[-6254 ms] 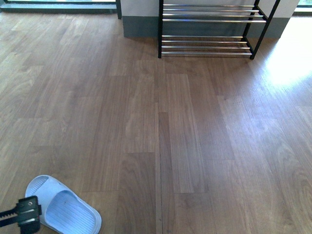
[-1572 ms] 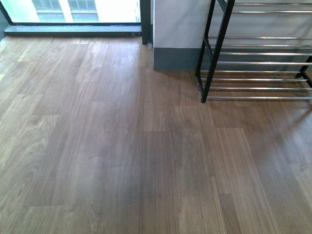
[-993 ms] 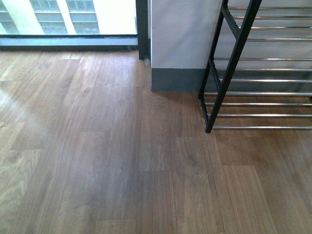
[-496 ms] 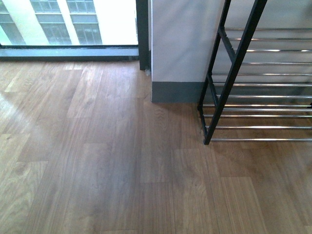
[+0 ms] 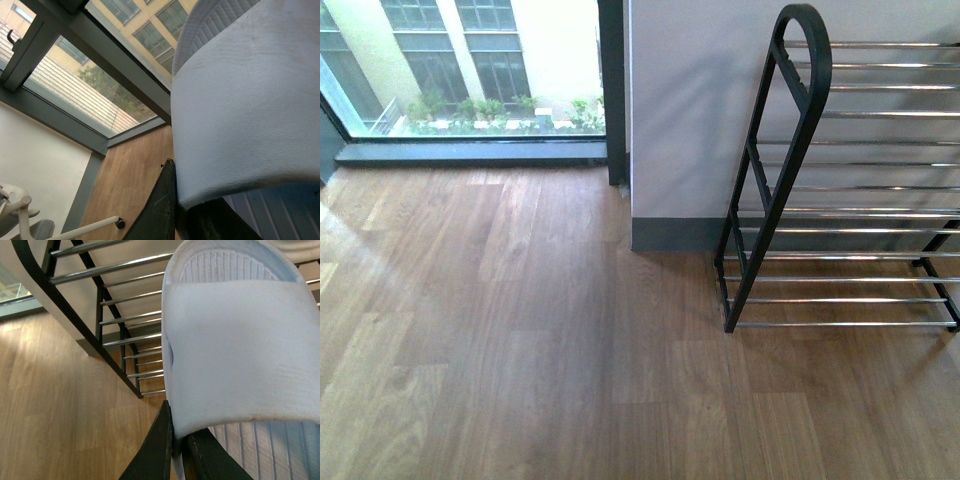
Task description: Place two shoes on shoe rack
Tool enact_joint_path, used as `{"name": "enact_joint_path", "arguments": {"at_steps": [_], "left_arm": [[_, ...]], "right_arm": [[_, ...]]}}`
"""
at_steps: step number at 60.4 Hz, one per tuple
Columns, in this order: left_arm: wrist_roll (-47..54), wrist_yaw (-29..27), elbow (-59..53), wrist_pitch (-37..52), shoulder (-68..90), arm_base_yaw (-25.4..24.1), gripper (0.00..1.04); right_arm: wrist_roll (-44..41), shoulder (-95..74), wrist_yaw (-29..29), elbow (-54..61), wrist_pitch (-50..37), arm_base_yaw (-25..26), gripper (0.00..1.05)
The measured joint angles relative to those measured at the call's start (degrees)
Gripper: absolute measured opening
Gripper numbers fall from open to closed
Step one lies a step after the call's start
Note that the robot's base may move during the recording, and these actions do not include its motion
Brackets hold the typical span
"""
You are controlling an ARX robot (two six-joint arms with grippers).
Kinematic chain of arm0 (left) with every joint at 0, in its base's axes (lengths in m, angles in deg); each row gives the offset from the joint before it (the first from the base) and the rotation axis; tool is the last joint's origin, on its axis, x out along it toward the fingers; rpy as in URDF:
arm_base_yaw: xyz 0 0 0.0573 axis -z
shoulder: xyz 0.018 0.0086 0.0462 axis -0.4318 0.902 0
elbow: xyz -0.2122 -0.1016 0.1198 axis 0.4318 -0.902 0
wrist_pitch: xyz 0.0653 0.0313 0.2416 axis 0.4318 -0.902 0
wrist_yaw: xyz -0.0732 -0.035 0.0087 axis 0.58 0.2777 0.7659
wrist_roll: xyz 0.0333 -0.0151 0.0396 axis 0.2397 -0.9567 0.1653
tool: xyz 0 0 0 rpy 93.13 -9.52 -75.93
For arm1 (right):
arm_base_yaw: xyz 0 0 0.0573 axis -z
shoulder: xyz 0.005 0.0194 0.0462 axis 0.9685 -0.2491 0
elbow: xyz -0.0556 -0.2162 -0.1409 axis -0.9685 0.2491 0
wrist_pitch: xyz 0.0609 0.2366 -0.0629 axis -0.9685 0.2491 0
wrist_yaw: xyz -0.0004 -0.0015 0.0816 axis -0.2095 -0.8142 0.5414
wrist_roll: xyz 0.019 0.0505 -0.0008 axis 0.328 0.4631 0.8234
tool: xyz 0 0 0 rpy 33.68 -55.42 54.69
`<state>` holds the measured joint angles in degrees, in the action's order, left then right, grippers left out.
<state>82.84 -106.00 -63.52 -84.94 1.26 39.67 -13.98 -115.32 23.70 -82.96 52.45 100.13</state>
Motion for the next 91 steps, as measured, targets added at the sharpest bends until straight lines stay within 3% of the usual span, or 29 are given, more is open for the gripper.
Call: {"name": "enact_joint_path", "arguments": {"at_steps": [91], "left_arm": [[0.0,0.0,0.2,0.0,0.0,0.0,0.02]], "right_arm": [[0.1,0.0,0.0,0.0,0.0,0.0,0.02]]}}
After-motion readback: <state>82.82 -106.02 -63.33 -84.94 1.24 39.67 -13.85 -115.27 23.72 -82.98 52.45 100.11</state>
